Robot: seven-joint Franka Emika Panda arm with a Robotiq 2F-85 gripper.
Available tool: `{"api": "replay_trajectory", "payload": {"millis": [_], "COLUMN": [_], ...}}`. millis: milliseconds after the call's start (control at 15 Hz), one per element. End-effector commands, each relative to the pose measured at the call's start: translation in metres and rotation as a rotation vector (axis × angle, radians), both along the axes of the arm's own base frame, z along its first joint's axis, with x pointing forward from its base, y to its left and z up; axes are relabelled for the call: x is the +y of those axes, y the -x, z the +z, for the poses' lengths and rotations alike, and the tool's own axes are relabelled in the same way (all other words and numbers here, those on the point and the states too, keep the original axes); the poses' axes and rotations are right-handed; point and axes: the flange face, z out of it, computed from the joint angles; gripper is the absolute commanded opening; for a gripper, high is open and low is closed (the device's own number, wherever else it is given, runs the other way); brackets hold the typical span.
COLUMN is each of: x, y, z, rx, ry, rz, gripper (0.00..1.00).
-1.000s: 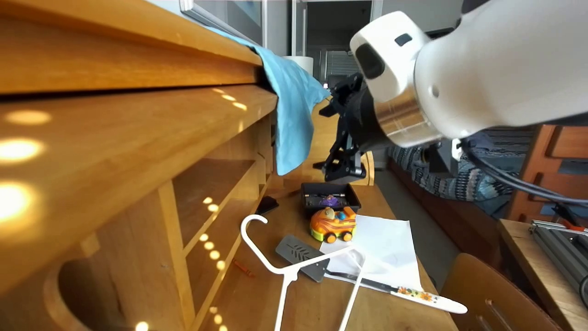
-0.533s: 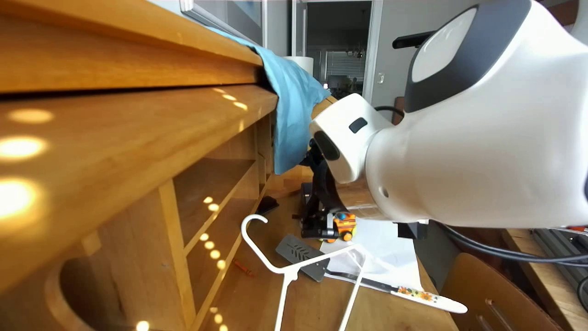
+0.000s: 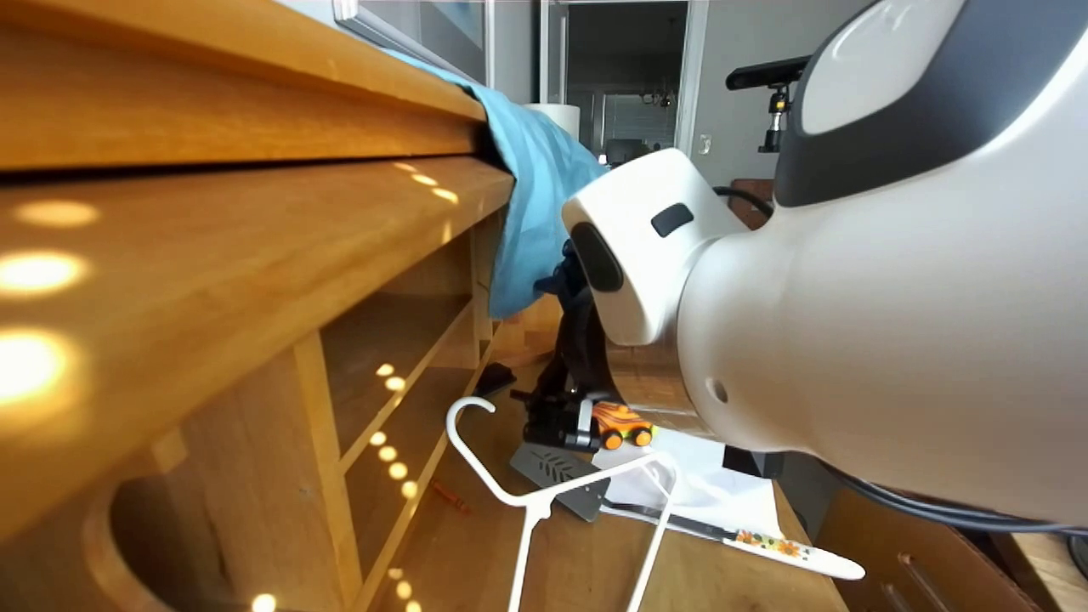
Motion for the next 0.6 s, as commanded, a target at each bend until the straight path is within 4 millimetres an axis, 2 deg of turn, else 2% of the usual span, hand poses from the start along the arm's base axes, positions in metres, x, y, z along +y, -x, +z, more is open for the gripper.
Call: {"api": "replay_trajectory", "payload": {"millis": [0,533], "x": [0.012,0.007], "y": [0.003,0.001], "z": [0.008,0.029], "rx": [-0.080,-0.181], "ry": [-0.002,-0.034], "rz": [0.002,-0.056], "gripper": [1.00,1.00]}}
